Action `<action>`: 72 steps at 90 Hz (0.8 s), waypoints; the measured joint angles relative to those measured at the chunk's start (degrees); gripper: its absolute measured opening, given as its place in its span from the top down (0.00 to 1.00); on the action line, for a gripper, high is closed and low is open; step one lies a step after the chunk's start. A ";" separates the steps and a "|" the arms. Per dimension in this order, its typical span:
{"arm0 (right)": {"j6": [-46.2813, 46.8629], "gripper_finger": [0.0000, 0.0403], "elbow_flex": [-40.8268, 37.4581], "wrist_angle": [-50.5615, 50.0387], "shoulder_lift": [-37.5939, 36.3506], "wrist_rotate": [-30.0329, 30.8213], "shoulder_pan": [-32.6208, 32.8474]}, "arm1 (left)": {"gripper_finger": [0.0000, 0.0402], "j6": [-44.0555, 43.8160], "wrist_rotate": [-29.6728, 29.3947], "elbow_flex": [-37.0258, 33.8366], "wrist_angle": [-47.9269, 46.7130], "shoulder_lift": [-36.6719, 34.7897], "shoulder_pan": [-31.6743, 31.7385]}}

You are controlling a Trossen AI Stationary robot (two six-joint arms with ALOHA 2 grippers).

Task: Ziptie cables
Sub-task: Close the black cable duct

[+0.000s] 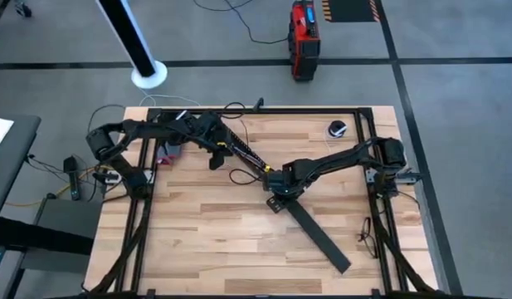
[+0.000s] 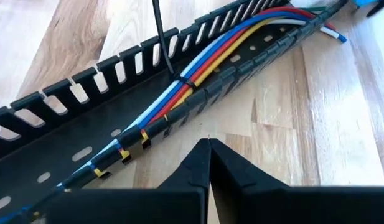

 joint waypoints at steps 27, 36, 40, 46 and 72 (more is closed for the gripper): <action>-4.12 0.50 3.12 -4.46 -0.07 0.87 -0.67 | 1.00 0.24 0.00 0.00 0.00 0.00 0.00; -5.47 0.50 2.94 -3.87 0.50 0.91 -1.57 | 1.00 0.24 0.01 0.00 -0.04 0.00 0.00; -6.07 0.50 2.94 -3.87 1.09 0.92 -1.93 | 1.00 0.24 0.02 0.00 -0.03 0.00 0.00; -7.25 0.50 2.94 -3.87 1.32 0.79 -2.43 | 1.00 0.24 0.02 0.00 -0.09 0.00 0.00; -8.58 0.50 2.98 -2.58 2.16 -0.87 -3.09 | 1.00 0.16 0.02 0.00 -0.38 0.00 0.00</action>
